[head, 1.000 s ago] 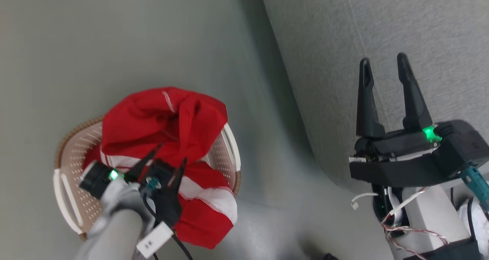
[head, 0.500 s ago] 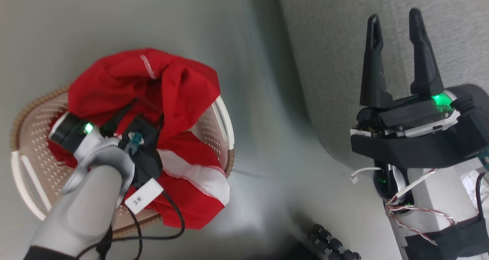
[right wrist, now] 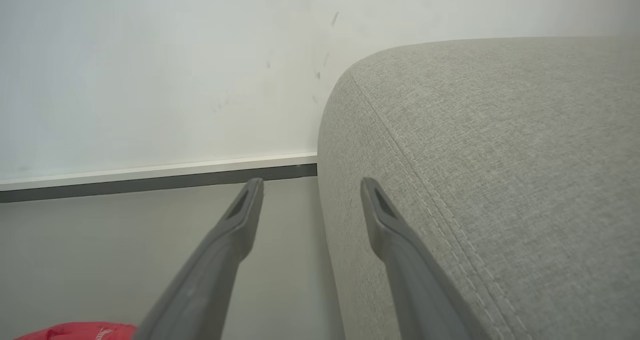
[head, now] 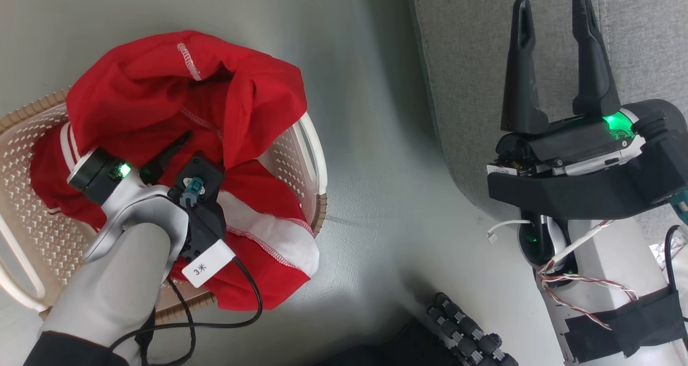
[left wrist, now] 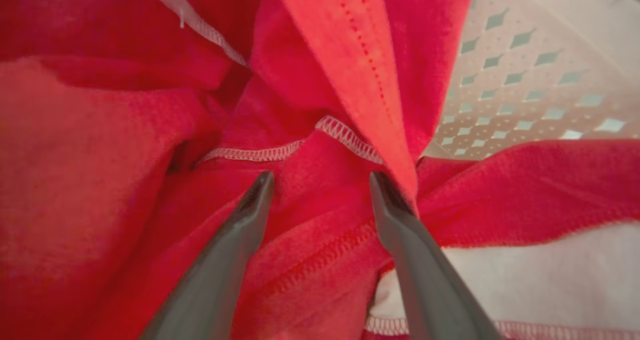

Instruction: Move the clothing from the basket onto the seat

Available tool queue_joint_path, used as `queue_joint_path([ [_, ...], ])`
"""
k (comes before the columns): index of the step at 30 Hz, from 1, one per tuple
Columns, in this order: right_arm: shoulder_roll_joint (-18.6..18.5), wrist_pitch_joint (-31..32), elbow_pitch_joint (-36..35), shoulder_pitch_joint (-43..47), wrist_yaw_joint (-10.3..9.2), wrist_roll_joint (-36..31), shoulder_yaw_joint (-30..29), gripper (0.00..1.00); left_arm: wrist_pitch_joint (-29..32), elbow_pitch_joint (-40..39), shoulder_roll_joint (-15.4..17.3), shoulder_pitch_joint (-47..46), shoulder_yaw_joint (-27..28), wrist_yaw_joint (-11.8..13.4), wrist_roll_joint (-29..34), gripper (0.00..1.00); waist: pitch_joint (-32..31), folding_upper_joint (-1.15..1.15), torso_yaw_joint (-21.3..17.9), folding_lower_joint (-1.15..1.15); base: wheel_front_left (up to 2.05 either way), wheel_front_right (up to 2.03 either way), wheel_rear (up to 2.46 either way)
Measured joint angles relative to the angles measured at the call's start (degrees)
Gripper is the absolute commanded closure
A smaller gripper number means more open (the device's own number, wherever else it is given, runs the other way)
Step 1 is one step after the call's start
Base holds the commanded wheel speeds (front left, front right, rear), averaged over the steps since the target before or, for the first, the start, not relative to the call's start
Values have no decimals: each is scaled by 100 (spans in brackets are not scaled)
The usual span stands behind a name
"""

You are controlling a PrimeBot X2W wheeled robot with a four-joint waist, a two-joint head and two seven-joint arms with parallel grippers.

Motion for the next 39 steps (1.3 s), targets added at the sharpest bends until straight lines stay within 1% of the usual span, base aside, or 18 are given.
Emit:
queue_joint_path([
  [2, 1, 0, 13, -2, -2, 0, 21, 0, -1, 79, -2, -24, -12, 0, 20, 0, 19, 0, -2, 0, 0, 0, 0],
  [3, 1, 0, 23, -2, -3, 7, 23, 0, -1, 116, -3, -46, -15, 0, 20, 16, 25, 0, -3, 0, 0, 0, 0],
  [4, 1, 0, 36, -3, -10, 20, 24, 0, -1, 146, -5, -63, -14, 2, 20, 44, 30, 0, -4, 0, 0, 0, 0],
  [5, 1, 0, 46, -3, -30, 40, 26, 0, -2, 185, -11, -83, -12, 4, 20, 65, 34, 0, -5, 0, 0, 0, 0],
  [6, 1, 0, 55, -4, -34, 43, 26, 0, -3, 214, -19, -101, -12, 4, 20, 93, 38, 0, -6, 0, 0, 0, 0],
  [7, 1, 0, 65, -7, -46, 43, 29, 0, -29, 238, -33, -117, -4, 12, 19, 100, 40, 0, -5, 0, 0, 0, 0],
  [9, 2, 0, 123, -7, -46, 42, 16, 0, -91, 293, -113, -159, 0, 53, 16, 100, 33, 0, 1, 0, 0, 0, 0],
  [14, 2, 0, 245, -7, -53, 40, -23, 0, -360, 318, -389, -174, 35, 56, -71, 100, -51, -1, 57, -1, 0, 0, 0],
  [18, 2, 0, 371, -5, -53, 31, -80, 0, -655, 311, -564, -172, 124, 65, -289, 100, -152, -1, 145, -1, 0, 0, 0],
  [22, 1, 0, 504, 5, -45, -21, -127, 0, -792, 276, -706, -142, 226, 105, -433, 100, -294, -1, 259, -1, 0, 0, 0],
  [26, 1, 0, 625, 34, -36, -57, -154, 0, -858, 238, -750, -12, 302, 105, -606, 100, -427, -1, 353, -1, 0, 0, 0],
  [33, -3, 0, 970, 205, 56, -112, -233, 0, -884, 101, -843, 402, 475, 102, -965, 100, -833, -1, 580, -1, 0, 0, 0],
  [39, -74, 1, 1289, 443, 108, -140, -366, 0, -884, -293, -921, 607, 541, 44, -1172, 100, -1318, -1, 816, -1, 0, 0, 0],
])
